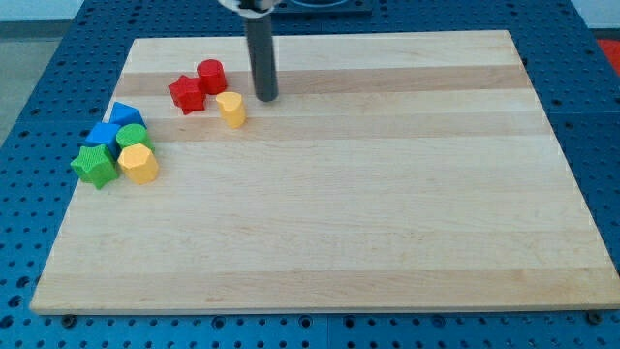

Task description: Move the yellow heart below the red star

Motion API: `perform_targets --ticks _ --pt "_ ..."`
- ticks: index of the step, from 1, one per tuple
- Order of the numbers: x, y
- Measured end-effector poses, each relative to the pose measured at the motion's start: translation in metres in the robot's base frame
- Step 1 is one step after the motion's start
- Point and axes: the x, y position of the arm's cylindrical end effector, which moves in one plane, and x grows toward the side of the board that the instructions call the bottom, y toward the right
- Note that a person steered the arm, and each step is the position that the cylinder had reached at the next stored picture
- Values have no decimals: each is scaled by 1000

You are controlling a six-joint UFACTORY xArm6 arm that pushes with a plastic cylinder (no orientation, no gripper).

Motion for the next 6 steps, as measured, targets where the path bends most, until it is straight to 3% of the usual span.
perform_targets --ticks 1,2,4,6 --pt "7 -40" --pt "7 -42" --pt "18 21" --pt "44 -45"
